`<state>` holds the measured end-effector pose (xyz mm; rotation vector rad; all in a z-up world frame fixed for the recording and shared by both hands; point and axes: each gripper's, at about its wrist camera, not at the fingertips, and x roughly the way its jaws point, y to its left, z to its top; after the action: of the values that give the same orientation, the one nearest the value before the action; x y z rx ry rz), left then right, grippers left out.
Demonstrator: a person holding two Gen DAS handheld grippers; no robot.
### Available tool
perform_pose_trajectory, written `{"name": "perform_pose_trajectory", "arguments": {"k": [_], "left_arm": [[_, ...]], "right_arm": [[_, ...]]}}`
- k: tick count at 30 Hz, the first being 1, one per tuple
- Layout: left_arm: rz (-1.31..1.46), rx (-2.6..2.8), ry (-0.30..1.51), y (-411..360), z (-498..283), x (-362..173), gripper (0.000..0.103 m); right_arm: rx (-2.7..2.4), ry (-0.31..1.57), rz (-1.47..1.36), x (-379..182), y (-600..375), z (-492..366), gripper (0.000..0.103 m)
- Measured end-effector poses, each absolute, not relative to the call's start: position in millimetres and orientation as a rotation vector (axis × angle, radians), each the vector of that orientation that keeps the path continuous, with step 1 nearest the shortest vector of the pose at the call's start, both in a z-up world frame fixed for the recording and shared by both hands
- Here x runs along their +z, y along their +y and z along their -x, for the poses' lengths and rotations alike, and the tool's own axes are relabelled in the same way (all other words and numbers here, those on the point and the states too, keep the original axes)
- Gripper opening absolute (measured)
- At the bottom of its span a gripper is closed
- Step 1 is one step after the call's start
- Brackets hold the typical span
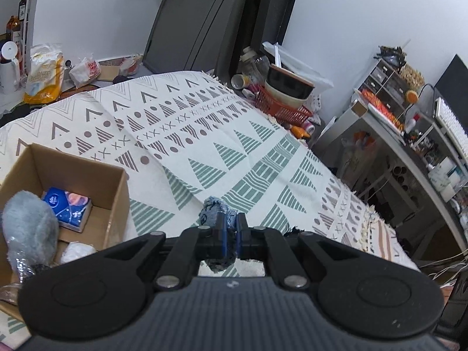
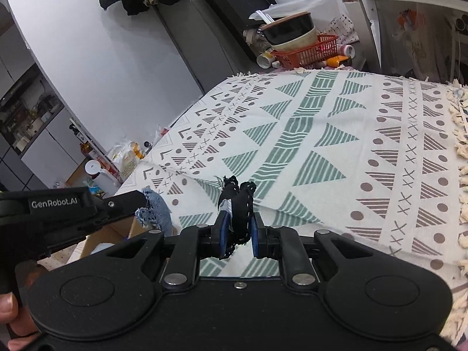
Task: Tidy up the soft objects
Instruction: 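Carry the blue-grey plush to the box and release it with the right tool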
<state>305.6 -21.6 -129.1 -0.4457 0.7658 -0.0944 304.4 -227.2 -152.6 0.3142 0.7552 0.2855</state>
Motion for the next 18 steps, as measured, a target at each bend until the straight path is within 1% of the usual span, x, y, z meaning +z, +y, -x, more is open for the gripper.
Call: {"name": "perform_pose_trajectory", "arguments": {"k": [12, 18], "left_arm": [[0.544, -0.128, 0.784, 35.6, -305.2, -125.3, 0.005], [0.528, -0.105, 0.764, 69.1, -306.4, -121.4, 0.005]], "right_arm": [[0.281, 0.732, -0.253, -129.0, -172.5, -290.3, 0.016], [0.290, 0.732, -0.251, -125.6, -146.4, -289.3, 0.016]]}}
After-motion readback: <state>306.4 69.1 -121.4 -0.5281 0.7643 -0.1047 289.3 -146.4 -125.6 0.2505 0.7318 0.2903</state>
